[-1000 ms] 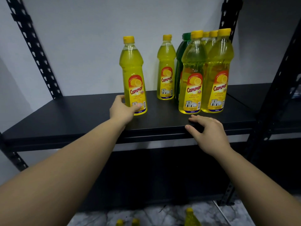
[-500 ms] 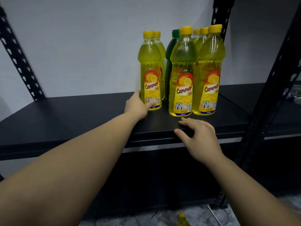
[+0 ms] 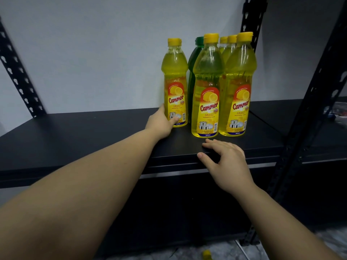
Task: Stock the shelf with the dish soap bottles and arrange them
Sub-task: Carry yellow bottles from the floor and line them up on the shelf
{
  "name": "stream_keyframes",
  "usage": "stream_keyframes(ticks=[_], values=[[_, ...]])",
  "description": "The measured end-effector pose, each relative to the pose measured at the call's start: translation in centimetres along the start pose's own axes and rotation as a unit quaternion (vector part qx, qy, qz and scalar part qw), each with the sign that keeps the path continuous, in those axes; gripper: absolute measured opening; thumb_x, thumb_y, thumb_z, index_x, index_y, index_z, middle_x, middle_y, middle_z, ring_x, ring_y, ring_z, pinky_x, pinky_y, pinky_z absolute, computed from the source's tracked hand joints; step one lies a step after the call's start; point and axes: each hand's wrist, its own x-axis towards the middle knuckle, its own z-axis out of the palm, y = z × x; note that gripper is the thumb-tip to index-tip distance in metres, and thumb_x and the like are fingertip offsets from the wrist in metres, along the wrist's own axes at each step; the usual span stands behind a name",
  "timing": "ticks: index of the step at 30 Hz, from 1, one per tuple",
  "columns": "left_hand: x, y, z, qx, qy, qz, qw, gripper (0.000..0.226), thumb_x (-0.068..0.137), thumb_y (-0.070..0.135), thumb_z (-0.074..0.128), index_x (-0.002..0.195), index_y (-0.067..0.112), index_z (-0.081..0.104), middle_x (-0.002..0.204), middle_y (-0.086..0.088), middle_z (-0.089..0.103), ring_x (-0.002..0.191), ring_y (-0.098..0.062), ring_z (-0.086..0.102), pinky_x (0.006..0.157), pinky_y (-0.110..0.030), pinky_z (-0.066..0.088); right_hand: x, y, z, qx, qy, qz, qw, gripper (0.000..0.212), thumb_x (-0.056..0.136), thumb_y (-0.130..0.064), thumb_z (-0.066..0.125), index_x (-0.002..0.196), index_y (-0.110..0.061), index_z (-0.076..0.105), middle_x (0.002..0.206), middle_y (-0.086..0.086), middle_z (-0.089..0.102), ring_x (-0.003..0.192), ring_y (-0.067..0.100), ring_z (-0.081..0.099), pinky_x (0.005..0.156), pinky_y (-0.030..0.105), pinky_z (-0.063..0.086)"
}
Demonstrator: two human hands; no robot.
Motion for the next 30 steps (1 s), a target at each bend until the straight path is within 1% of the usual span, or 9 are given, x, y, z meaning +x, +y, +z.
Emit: stream_keyframes(ticks=[4,7,12,13,15,17,20,23,30], values=[[-1.4,-0.2,-0.9,0.036,-0.033,-0.026,0.998,0.085,0.099,0.045,0.069,0.164,0.014,0.022,0.16,-0.01,0.048,0.143,-0.031,0.049,0.109,-0.041,0.044,-0.1,0.1,0.0,-0.01,-0.007,-0.007,1.0,0.045,0.094,-0.051,0.065,0.135,-0.03,0.067,0.144,-0.012,0.06,0.138,0.008,0.047,0.119,0.036,0.021],[-4.3,-0.7,-1.8,0.055,-0.009,-0.017,0.998,0.09,0.094,0.05,0.074,0.162,0.012,0.028,0.161,-0.012,0.045,0.146,-0.03,0.046,0.113,-0.041,0.042,-0.6,0.0,0.2,-0.04,-0.009,-0.017,0.999,0.049,0.096,-0.052,0.062,0.139,-0.03,0.062,0.148,-0.01,0.056,0.141,0.008,0.044,0.122,0.036,0.017],[-10.9,-1.5,-3.6,0.104,0.021,0.035,0.994,0.07,0.094,0.059,0.066,0.152,0.024,0.047,0.152,0.0,0.054,0.139,-0.024,0.052,0.113,-0.045,0.045,-2.0,-1.0,0.9,-0.111,-0.005,-0.024,0.993,0.059,0.098,-0.058,0.055,0.148,-0.027,0.053,0.157,-0.007,0.048,0.149,0.011,0.033,0.126,0.039,0.006],[-12.3,-1.7,-3.7,0.112,0.032,0.047,0.992,0.067,0.094,0.059,0.065,0.15,0.025,0.049,0.151,0.001,0.056,0.139,-0.024,0.052,0.116,-0.047,0.043,-2.5,-1.2,1.2,-0.117,0.004,-0.023,0.993,0.061,0.098,-0.058,0.054,0.149,-0.025,0.052,0.158,-0.006,0.046,0.151,0.012,0.032,0.126,0.04,0.006],[-15.1,-2.3,-3.5,0.128,0.057,0.085,0.986,0.065,0.096,0.055,0.064,0.15,0.022,0.05,0.152,0.0,0.055,0.144,-0.024,0.047,0.127,-0.048,0.026,-3.9,-1.7,1.9,-0.108,0.03,-0.018,0.994,0.063,0.098,-0.056,0.056,0.15,-0.022,0.052,0.16,-0.003,0.044,0.152,0.015,0.029,0.127,0.043,0.01],[-17.7,-3.3,-2.9,0.143,0.077,0.125,0.979,0.066,0.099,0.051,0.062,0.155,0.019,0.045,0.162,-0.003,0.045,0.154,-0.022,0.032,0.13,-0.044,0.008,-5.6,-1.9,2.8,-0.096,0.054,-0.02,0.994,0.062,0.098,-0.052,0.059,0.151,-0.019,0.051,0.162,0.0,0.04,0.153,0.019,0.027,0.125,0.047,0.018],[-21.4,-5.7,-1.2,0.136,0.099,0.157,0.973,0.074,0.101,0.047,0.061,0.162,0.017,0.034,0.172,-0.003,0.025,0.161,-0.02,0.013,0.129,-0.041,-0.002,-8.2,-2.0,4.4,-0.085,0.069,-0.039,0.993,0.061,0.099,-0.047,0.06,0.152,-0.018,0.048,0.164,0.003,0.037,0.153,0.021,0.028,0.122,0.051,0.026],[-25.0,-8.5,0.9,0.115,0.087,0.135,0.98,0.078,0.101,0.049,0.058,0.165,0.018,0.024,0.175,-0.002,0.017,0.162,-0.019,0.007,0.13,-0.044,-0.001,-10.4,-2.2,6.2,-0.069,0.051,-0.037,0.996,0.063,0.1,-0.048,0.054,0.154,-0.017,0.044,0.164,0.004,0.037,0.152,0.022,0.031,0.121,0.049,0.028],[-29.3,-14.5,4.3,0.127,-0.027,-0.012,0.991,0.087,0.101,0.061,0.054,0.167,0.02,0.015,0.174,-0.005,0.017,0.161,-0.023,0.01,0.131,-0.05,0.008,-15.6,-0.7,10.7,-0.061,-0.073,0.064,0.993,0.071,0.103,-0.062,0.038,0.161,-0.022,0.031,0.167,0.001,0.03,0.153,0.02,0.024,0.122,0.047,0.023]])
